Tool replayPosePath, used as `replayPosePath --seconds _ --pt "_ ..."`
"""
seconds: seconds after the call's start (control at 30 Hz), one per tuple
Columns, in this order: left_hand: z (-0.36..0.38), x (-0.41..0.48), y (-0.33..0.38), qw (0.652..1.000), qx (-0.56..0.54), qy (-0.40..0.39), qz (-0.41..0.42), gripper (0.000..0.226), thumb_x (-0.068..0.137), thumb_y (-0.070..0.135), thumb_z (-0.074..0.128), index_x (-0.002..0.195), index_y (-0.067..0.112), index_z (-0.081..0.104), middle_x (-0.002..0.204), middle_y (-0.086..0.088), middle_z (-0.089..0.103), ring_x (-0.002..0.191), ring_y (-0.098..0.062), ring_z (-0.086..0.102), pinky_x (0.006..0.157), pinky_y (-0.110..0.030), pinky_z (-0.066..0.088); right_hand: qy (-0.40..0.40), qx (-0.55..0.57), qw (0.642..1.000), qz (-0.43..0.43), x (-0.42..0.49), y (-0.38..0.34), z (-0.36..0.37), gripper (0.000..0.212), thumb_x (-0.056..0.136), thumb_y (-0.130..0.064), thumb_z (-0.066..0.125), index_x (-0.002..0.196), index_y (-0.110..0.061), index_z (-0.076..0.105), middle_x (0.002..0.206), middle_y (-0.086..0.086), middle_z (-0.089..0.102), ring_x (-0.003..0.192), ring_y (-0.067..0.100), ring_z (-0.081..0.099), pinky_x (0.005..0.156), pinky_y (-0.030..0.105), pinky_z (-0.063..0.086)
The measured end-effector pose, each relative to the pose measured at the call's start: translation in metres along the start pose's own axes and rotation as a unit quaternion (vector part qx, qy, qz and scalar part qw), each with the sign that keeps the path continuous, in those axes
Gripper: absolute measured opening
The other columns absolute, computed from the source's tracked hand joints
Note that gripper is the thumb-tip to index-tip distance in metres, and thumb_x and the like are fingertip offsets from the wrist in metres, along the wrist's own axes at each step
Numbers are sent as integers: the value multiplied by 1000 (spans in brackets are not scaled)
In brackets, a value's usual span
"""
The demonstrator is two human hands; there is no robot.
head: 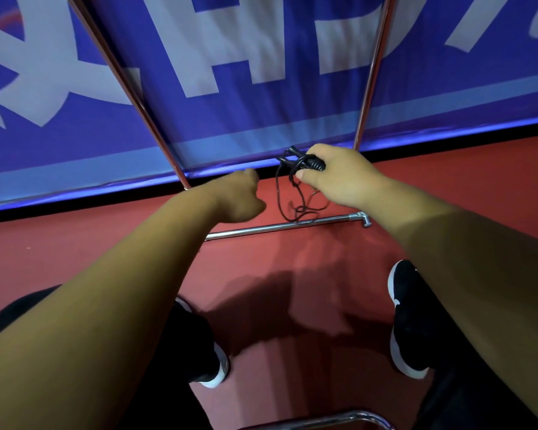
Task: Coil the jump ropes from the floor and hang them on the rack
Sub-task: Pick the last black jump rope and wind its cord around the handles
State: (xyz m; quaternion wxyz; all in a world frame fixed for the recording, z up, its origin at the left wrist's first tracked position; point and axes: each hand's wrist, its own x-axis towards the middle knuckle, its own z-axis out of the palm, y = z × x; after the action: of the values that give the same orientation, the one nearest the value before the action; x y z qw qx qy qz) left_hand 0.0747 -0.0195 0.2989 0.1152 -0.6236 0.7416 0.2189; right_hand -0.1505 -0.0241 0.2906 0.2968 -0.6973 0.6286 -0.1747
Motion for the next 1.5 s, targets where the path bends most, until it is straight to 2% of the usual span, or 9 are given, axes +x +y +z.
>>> replayPosePath --seconds 0.1,0.3,0.47,0.63,0.73,1.0,1.1,1.27,1.5 --pt "-1 6 -4 981 -191 -10 36 74 92 42 73 157 29 40 156 4 49 143 -19 48 119 -40 38 -6 -2 999 -33 -4 -5 2 20 95 -45 71 102 -28 63 83 -8 65 79 15 61 68 35 45" --pt "5 -1 -1 965 -231 -19 126 53 102 39 66 151 44 48 153 22 50 140 -4 45 121 -30 31 13 24 997 -69 -5 -12 1 19 95 -41 71 108 -27 68 87 -5 68 81 14 61 71 31 46" --pt "-1 -3 -2 955 -223 -15 196 26 96 22 74 116 38 77 123 32 68 124 8 58 114 -19 37 1 65 996 -59 -4 -11 0 19 92 -39 74 105 -26 74 90 -1 75 88 21 68 79 37 53" --pt "-2 -9 9 956 -244 -34 161 4 96 12 74 97 16 76 94 8 79 88 -12 77 86 -26 58 -2 46 997 -61 -3 -12 1 16 94 -38 74 102 -24 73 88 1 75 81 20 66 62 27 44" --pt "-1 -10 12 961 -264 -19 83 1 97 12 71 96 12 71 87 -2 80 73 -26 79 76 -42 66 16 7 999 -41 -1 -7 1 19 92 -41 72 97 -22 70 88 0 73 83 22 66 74 35 51" --pt "-7 -7 19 984 -116 119 57 24 95 41 72 87 18 69 72 4 75 71 -17 70 70 -31 54 16 -50 998 45 7 5 1 28 93 -45 70 97 -18 72 94 4 73 88 31 67 78 38 54" --pt "-10 -13 24 978 -180 86 62 34 95 44 73 93 10 67 71 3 77 74 -18 71 72 -33 53 17 -14 998 64 7 4 -2 28 94 -42 70 94 -14 72 85 7 73 67 28 60 66 36 49" --pt "-8 -20 28 953 -297 45 28 35 98 29 73 92 7 47 78 -24 72 59 -26 76 46 -31 57 4 2 998 70 4 -2 -2 28 94 -41 70 93 -13 72 79 8 70 56 23 52 62 34 44" --pt "3 -9 22 974 -192 119 30 47 94 45 72 66 13 52 64 -8 60 57 -15 55 63 -34 47 12 41 996 75 6 -2 -1 23 95 -39 70 94 -17 72 90 5 78 54 19 54 57 31 42"
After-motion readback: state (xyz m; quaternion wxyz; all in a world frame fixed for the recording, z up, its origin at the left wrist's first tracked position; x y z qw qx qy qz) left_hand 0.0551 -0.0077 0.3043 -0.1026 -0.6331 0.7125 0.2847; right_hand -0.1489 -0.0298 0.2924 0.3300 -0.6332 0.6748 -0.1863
